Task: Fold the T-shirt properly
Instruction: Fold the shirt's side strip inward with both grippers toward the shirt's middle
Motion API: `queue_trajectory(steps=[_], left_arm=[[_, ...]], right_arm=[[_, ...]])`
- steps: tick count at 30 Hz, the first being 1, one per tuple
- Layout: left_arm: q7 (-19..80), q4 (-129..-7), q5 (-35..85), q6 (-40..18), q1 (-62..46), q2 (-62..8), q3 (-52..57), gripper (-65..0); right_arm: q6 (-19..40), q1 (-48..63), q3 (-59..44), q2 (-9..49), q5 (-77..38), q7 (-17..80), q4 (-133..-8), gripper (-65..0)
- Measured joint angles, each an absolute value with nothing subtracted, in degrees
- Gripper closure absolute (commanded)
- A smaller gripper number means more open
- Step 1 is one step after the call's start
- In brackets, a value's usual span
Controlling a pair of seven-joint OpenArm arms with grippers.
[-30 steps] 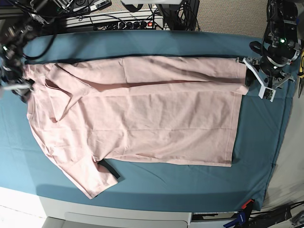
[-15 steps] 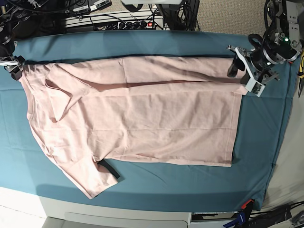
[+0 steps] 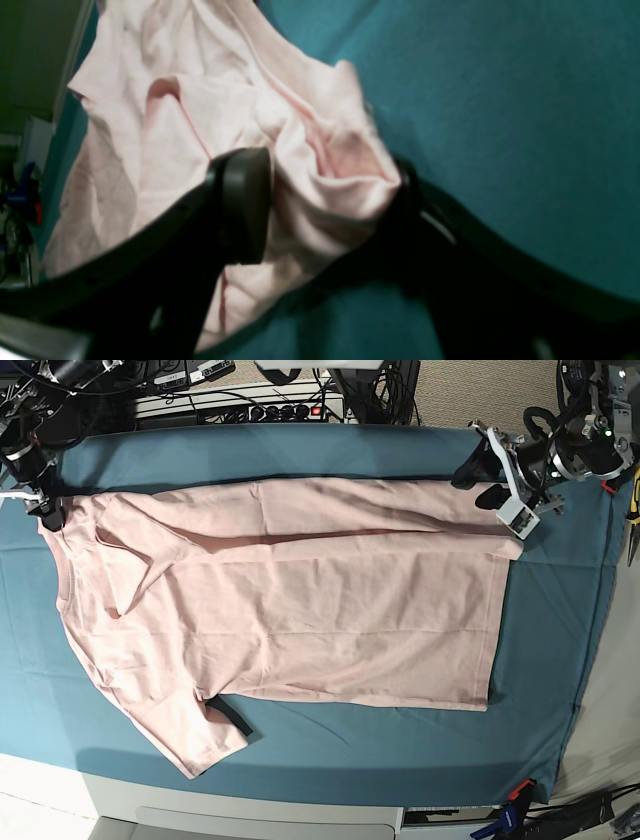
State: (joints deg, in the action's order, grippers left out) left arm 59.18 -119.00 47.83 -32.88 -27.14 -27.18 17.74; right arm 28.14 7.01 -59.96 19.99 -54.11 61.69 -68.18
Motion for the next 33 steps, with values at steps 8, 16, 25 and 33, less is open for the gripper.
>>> queue_trajectory(steps=[8,16,25,33], left_arm=[[59.1,-119.0,47.9,-31.8,-27.9,-27.2,17.7,-30.1],[56.6,-119.0,38.0,-16.4,-27.9,-27.2,17.8,-30.1],[55.2,-114.7,39.7,-14.6,-27.6,-23.2,23.7,-30.1],[57.4,-103.0,49.6,-18.1,-25.3,-22.7,27.3,-30.1]], right_arm=[[28.4,7.5,-60.1,20.8,-54.1,63.0,-68.1,-21.0],[29.6,7.6,-60.1,20.1,-53.8,63.4,-67.8,0.0],[30.5,7.6,-60.1,20.1,-53.8,63.5,-67.8,0.0],[30.5,7.6,-60.1,20.1,-53.6,63.4,-67.8,0.0]])
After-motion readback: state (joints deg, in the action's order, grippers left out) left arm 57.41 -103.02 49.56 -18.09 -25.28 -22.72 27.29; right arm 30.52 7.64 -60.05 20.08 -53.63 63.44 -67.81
